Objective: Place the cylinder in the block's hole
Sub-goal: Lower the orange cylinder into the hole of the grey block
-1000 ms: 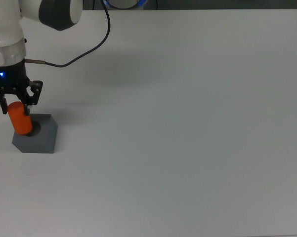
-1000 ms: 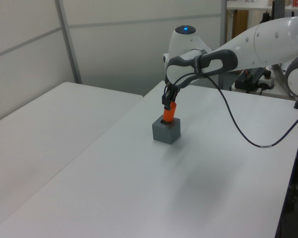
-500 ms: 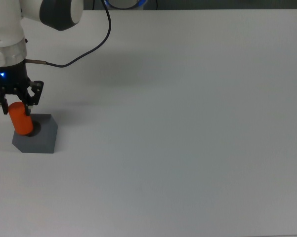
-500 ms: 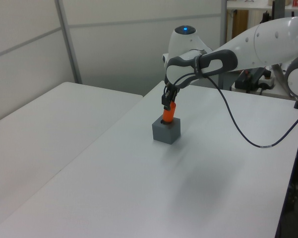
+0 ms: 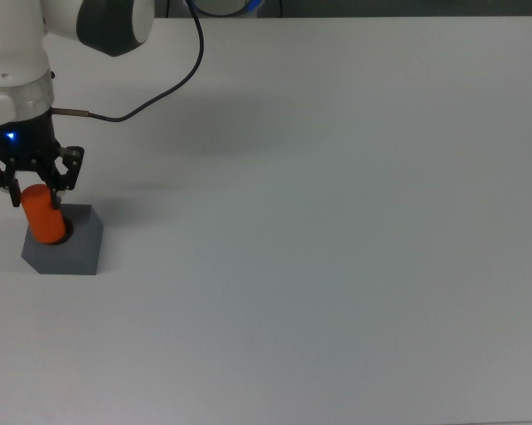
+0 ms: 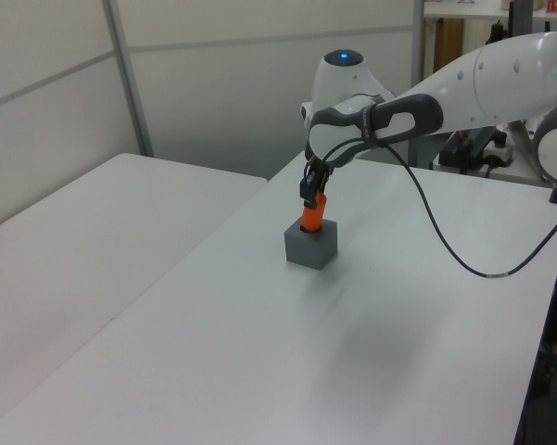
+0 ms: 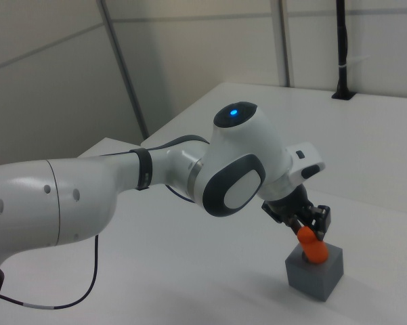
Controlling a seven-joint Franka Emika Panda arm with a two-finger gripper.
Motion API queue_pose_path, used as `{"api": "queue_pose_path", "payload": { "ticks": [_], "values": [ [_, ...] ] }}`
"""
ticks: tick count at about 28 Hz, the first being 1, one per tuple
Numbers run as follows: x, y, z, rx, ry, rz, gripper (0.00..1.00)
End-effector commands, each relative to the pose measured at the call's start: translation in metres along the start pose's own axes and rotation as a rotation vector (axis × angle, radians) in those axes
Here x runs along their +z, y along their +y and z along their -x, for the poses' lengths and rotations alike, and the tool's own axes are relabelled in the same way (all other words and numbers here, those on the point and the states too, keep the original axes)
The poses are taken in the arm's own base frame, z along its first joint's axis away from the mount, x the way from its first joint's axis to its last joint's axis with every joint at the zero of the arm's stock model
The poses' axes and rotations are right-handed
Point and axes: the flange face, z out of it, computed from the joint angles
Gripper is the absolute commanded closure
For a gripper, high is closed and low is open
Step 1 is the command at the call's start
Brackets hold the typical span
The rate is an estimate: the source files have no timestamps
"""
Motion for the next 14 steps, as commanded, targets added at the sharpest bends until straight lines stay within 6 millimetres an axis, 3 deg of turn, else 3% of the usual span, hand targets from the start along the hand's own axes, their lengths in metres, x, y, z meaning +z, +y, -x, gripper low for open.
{"api": "queue_pose_path", "payload": {
  "ticks": [1, 6, 8, 10, 14],
  "values": [
    [0.0024, -0.0119, 0.0016, -0.028, -0.015, -0.001, 0.58],
    [0.0079, -0.0144, 0.0063, -0.033, -0.036, -0.007, 0.54],
    [0.0084, -0.0146, 0.0069, -0.034, -0.042, -0.008, 0.37],
    [0.0084, -0.0146, 0.0069, -0.033, -0.042, -0.008, 0.01],
    [0.0040, -0.0125, 0.0040, -0.031, -0.032, -0.004, 0.00]
  ]
}}
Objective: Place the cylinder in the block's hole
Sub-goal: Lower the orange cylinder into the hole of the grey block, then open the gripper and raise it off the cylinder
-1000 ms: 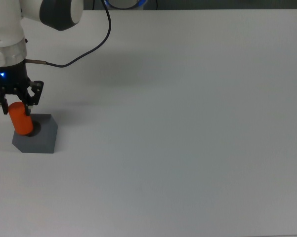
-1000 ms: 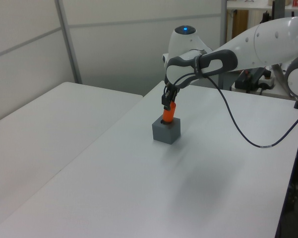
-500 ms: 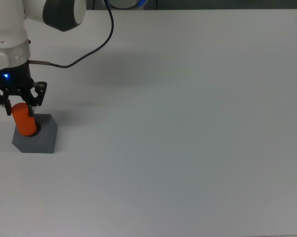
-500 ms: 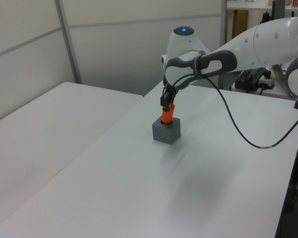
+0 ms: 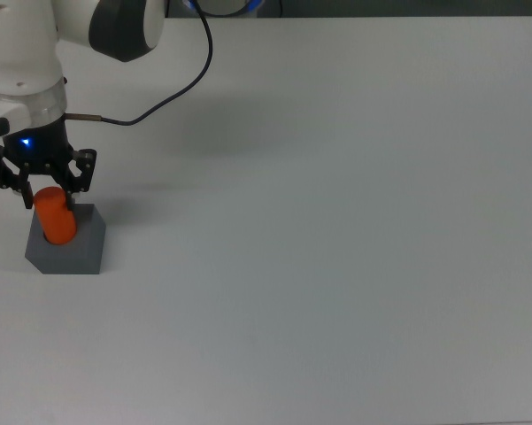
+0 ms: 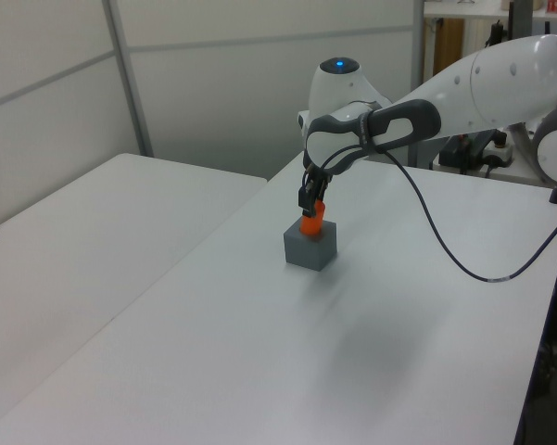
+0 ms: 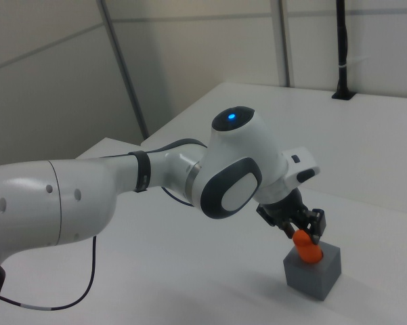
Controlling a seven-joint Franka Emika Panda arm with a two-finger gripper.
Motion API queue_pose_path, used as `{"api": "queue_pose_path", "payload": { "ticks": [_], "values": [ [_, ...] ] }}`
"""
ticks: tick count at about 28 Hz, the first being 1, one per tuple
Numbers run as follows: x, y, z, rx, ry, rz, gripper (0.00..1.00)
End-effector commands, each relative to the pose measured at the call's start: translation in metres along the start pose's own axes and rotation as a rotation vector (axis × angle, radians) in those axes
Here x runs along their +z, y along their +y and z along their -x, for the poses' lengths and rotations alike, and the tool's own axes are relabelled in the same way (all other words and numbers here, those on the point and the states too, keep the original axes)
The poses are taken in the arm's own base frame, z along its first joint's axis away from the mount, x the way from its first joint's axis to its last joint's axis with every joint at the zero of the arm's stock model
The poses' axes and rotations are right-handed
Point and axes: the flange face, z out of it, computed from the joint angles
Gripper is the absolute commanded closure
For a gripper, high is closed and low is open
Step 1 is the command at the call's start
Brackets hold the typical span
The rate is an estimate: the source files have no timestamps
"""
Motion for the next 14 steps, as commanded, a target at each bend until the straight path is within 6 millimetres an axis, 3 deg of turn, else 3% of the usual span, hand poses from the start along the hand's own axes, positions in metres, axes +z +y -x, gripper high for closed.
{"api": "queue_pose_path", "payload": {
  "ticks": [1, 8, 14],
  "values": [
    [-0.007, -0.001, 0.000, -0.016, -0.008, 0.008, 0.00],
    [-0.028, 0.002, 0.002, -0.010, -0.064, -0.013, 0.00],
    [-0.066, -0.001, 0.000, -0.009, -0.151, -0.053, 0.00]
  ]
}}
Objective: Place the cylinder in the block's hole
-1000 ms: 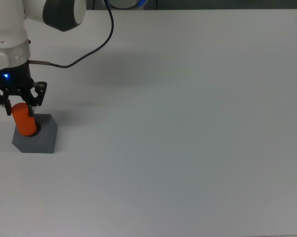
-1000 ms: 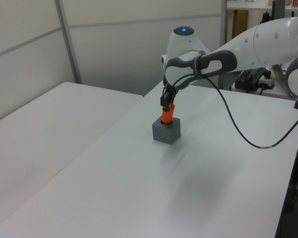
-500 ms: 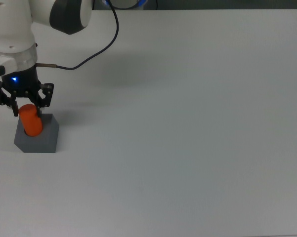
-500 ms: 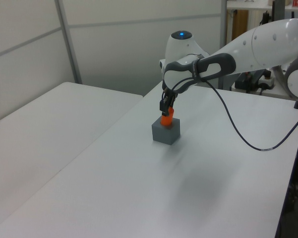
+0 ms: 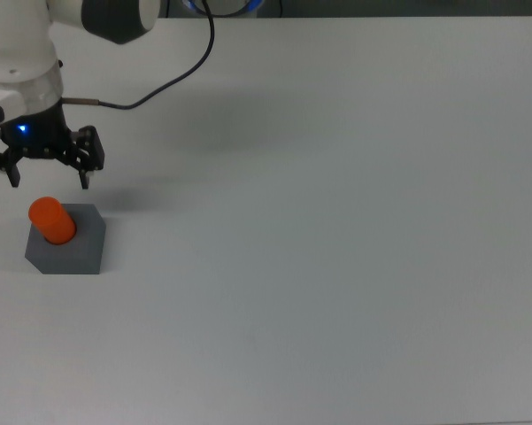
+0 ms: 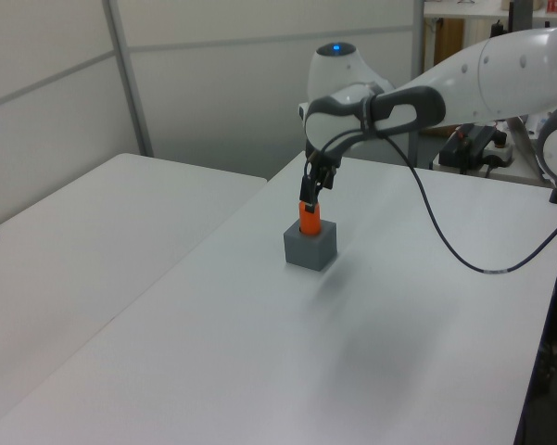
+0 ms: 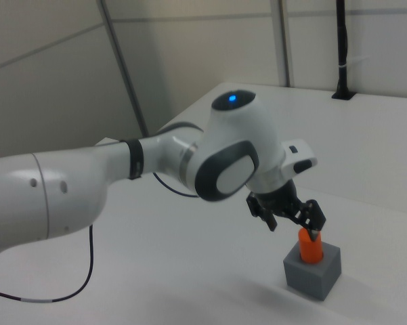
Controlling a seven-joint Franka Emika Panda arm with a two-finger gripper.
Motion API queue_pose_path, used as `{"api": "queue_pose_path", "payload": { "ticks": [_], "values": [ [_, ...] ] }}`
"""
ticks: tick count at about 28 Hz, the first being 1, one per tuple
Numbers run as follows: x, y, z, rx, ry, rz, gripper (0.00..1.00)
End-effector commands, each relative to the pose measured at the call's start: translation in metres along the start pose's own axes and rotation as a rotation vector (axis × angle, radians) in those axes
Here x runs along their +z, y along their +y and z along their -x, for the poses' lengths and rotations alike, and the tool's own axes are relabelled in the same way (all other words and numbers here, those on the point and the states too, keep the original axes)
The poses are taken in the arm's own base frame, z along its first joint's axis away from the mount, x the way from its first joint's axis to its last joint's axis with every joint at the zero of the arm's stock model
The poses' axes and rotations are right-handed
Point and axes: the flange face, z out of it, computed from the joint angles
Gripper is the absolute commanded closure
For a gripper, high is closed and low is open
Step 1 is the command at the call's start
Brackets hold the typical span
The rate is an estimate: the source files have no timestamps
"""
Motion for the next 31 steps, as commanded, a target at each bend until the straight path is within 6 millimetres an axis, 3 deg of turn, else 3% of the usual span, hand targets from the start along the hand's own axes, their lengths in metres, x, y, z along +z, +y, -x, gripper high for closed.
{"api": "queue_pose_path", "payload": {
  "ticks": [1, 6, 11, 19, 31],
  "values": [
    [-0.039, -0.008, 0.004, -0.019, -0.077, -0.026, 0.00],
    [-0.054, -0.025, 0.012, -0.050, -0.149, -0.062, 0.00],
    [-0.058, -0.050, 0.015, -0.099, -0.213, -0.074, 0.00],
    [-0.058, -0.072, 0.012, -0.138, -0.230, -0.078, 0.00],
    [-0.058, -0.072, 0.012, -0.124, -0.229, -0.084, 0.00]
  ]
}}
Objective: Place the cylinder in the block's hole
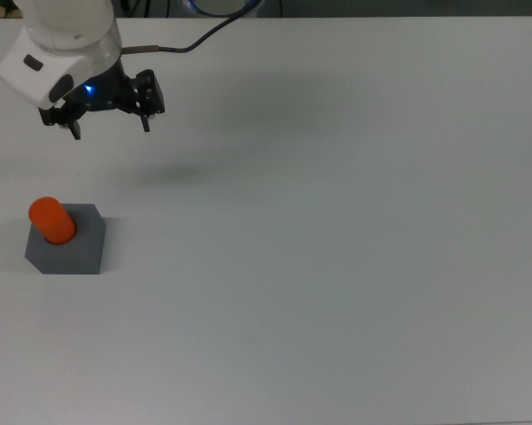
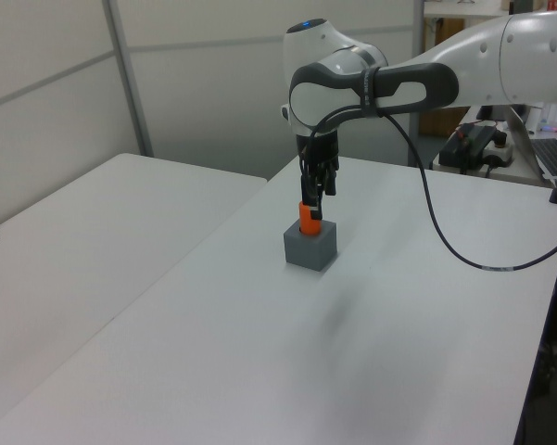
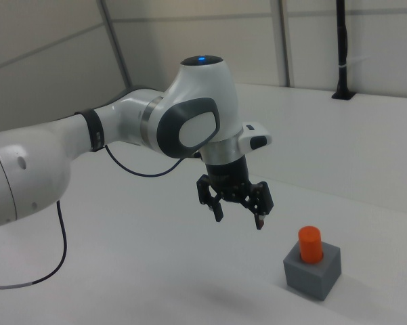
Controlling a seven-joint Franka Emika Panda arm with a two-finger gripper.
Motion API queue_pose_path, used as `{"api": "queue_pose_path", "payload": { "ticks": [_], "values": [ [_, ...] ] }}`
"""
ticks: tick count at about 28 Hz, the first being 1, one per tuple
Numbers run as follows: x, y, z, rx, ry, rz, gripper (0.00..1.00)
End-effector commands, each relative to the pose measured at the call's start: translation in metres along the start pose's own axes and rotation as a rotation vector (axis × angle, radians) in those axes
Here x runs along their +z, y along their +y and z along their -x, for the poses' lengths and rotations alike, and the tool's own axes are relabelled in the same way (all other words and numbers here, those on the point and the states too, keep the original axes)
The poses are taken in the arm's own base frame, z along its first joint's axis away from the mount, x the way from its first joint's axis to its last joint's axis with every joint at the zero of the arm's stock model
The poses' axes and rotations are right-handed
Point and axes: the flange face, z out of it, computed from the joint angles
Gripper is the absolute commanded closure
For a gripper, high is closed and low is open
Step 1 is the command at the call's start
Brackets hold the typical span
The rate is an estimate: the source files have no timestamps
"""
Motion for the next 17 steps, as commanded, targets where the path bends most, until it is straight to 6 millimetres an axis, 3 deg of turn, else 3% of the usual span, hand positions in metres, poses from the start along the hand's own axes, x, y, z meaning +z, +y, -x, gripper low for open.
{"api": "queue_pose_path", "payload": {
  "ticks": [1, 17],
  "values": [
    [-0.003, -0.002, 0.004, 0.005, -0.018, 0.000, 0.00],
    [-0.004, 0.009, 0.007, 0.020, -0.014, 0.005, 0.00]
  ]
}}
